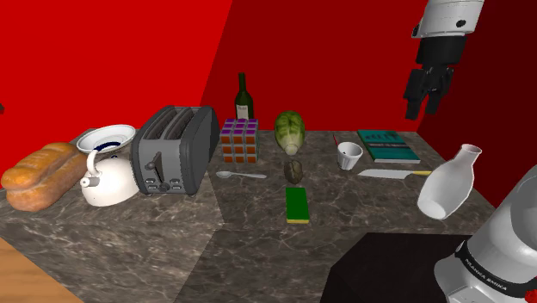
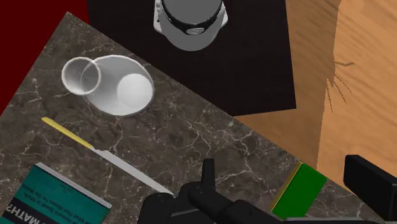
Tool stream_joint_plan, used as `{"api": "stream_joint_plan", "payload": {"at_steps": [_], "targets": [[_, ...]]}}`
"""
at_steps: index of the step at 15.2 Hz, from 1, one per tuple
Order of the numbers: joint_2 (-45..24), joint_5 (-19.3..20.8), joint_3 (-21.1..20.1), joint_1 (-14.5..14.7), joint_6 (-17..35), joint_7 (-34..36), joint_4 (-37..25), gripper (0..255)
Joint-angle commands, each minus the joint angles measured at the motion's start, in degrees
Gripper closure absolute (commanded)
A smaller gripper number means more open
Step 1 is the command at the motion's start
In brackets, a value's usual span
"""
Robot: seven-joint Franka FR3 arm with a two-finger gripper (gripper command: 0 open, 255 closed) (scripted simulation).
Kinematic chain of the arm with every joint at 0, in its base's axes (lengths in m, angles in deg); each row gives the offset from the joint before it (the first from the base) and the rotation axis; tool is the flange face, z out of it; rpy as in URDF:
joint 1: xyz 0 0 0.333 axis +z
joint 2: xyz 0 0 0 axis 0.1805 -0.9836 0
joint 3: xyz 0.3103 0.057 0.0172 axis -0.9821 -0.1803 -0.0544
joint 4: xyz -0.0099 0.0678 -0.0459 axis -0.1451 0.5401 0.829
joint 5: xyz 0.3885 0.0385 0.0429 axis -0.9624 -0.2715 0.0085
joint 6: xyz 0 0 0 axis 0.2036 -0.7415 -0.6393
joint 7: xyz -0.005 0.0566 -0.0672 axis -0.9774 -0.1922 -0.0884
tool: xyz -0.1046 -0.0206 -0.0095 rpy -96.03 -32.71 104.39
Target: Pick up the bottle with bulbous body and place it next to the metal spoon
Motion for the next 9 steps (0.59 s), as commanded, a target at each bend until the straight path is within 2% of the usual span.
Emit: {"api": "stream_joint_plan", "payload": {"at_steps": [1, 9], "targets": [[0.00, 0.00, 0.00, 0.00, 0.00, 0.00, 0.00, 0], [10.69, 10.41, 6.23, -5.43, 3.93, -6.44, 12.20, 0]]}}
